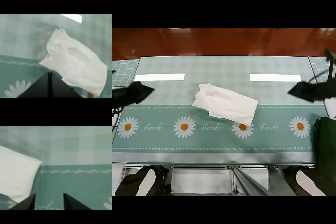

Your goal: Fold the shirts.

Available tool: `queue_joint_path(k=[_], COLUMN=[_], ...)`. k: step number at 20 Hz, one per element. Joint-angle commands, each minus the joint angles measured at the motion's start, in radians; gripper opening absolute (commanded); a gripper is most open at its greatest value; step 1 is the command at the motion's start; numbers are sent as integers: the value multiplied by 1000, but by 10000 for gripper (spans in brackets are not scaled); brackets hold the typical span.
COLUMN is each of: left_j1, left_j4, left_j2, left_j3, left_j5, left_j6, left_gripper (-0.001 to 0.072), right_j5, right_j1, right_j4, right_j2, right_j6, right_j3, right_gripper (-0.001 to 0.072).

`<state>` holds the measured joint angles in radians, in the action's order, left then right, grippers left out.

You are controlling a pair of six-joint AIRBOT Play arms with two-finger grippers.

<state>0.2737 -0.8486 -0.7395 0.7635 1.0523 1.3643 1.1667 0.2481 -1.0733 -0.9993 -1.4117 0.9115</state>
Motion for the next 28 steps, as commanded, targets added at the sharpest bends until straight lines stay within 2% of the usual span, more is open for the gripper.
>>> queue_joint_path(k=[1, 3, 6, 11, 15, 16, 18, 20, 22, 24, 25, 28], left_j1=[-118, -188, -246, -249, -249, -249, -249, -249, -249, -249, -249, -249], left_j4=[8, 11, 21, 31, 31, 31, 31, 31, 30, 31, 31, 31], left_j2=[18, 17, 12, 11, 11, 11, 11, 11, 11, 11, 11, 11], left_j3=[-141, -193, -224, -224, -224, -224, -224, -224, -224, -224, -224, -224], left_j5=[-13, -69, -138, -145, -157, -163, -163, -163, -167, -179, -183, -190], left_j6=[-3, -2, 2, 1, 1, 2, 1, 1, 1, 2, 2, 2], left_gripper=[26, 26, 26, 26, 26, 26, 26, 26, 26, 26, 26, 26], right_j5=[-201, -224, -227, -252, -277, -275, -256, -204, -166, -122, -84, 68], right_j1=[64, 29, -80, -238, -332, -354, -402, -446, -481, -509, -510, -477], right_j4=[276, 478, 679, 749, 757, 758, 757, 713, 553, 328, 266, 198], right_j2=[52, -53, -248, -440, -516, -531, -535, -534, -534, -534, -534, -534], right_j6=[99, 212, 328, 347, 309, 304, 324, 317, 207, 50, -1, -53], right_j3=[-386, -447, -429, -308, -196, -171, -109, 5, 178, 387, 494, 761], right_gripper=[417, 417, 416, 414, 408, 360, 31, 25, 25, 25, 25, 25])
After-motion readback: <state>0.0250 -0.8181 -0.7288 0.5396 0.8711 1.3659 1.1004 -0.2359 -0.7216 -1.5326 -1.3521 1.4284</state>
